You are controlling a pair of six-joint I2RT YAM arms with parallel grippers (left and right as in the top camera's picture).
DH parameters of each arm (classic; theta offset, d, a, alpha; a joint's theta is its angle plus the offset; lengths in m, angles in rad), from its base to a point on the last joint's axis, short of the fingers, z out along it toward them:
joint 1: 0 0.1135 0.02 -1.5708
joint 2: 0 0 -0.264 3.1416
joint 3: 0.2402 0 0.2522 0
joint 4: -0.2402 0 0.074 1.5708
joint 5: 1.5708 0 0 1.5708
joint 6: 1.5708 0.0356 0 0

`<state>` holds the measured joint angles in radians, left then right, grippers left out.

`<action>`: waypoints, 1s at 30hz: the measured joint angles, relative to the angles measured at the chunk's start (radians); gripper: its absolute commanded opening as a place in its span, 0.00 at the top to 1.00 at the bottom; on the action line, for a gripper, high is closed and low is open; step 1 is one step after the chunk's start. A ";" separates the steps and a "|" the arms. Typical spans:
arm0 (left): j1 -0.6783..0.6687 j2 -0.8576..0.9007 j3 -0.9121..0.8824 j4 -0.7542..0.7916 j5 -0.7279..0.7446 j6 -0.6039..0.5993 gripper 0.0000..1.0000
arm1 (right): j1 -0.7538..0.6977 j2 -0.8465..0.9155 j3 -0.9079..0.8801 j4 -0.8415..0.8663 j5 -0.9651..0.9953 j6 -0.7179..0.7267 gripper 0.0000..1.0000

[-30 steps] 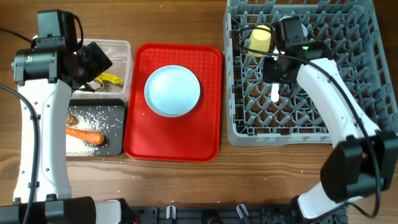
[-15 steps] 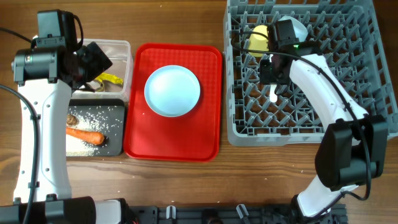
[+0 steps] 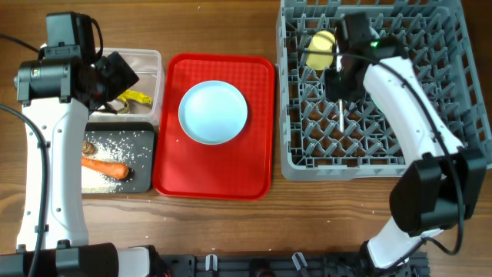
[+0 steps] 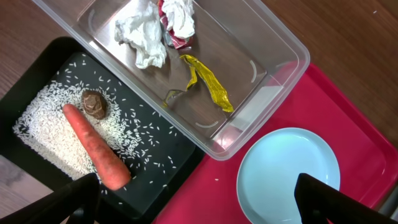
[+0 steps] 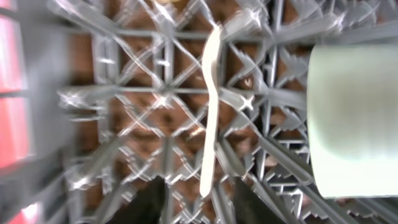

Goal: Sort waste into correct bins and load items into the dishwasher rack
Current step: 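Move the right gripper back to the light-blue plate and grasp its rim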

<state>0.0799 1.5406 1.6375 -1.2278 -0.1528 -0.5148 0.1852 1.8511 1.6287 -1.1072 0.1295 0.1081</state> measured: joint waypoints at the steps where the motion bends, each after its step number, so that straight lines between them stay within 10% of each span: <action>1: 0.000 0.000 0.000 0.000 0.000 0.000 0.00 | 0.000 -0.006 0.033 -0.010 -0.021 0.001 0.53; 6: 0.000 0.000 0.000 0.000 0.000 0.000 0.00 | 0.027 -0.093 0.145 -0.016 -0.293 0.001 0.02; 11: 0.000 0.000 0.000 0.000 0.000 0.000 0.00 | 0.174 -0.095 0.127 0.083 -0.489 0.108 0.00; 19: 0.000 0.000 0.000 0.000 0.000 0.000 0.00 | 0.400 0.007 0.077 0.238 -0.393 0.364 0.65; 30: 0.000 0.000 0.000 0.000 0.000 0.000 0.00 | 0.475 0.326 0.074 0.318 -0.147 0.580 0.75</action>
<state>0.0799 1.5406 1.6375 -1.2278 -0.1532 -0.5148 0.6605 2.1773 1.7027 -0.7895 -0.0174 0.6880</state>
